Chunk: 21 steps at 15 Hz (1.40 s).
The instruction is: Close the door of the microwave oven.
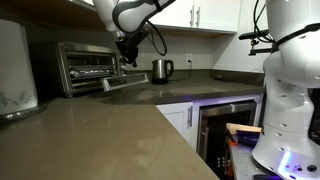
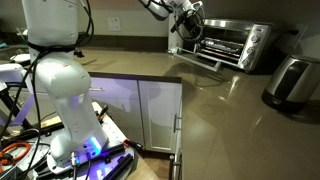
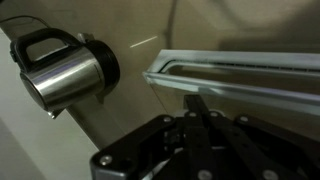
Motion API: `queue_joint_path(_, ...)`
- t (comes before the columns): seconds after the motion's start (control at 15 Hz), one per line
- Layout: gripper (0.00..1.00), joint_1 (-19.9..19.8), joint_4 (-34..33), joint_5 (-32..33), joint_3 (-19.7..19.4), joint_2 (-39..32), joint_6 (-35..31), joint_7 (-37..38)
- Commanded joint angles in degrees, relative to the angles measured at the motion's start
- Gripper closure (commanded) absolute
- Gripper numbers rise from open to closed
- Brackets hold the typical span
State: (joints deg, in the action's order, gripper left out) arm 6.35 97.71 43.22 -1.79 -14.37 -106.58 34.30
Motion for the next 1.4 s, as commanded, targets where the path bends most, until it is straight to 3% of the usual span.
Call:
queue_joint_path(0.0,1.00,-1.15,-1.24,-4.86,0.80,0.11,1.17,-3.04)
queue_joint_path(0.8,1.00,-7.16,-0.55,-30.83,-0.39,-2.10,-8.13,-22.11)
queue_joint_path(1.33,1.00,-10.96,-2.61,-43.30,0.06,-5.04,-4.49,-39.04)
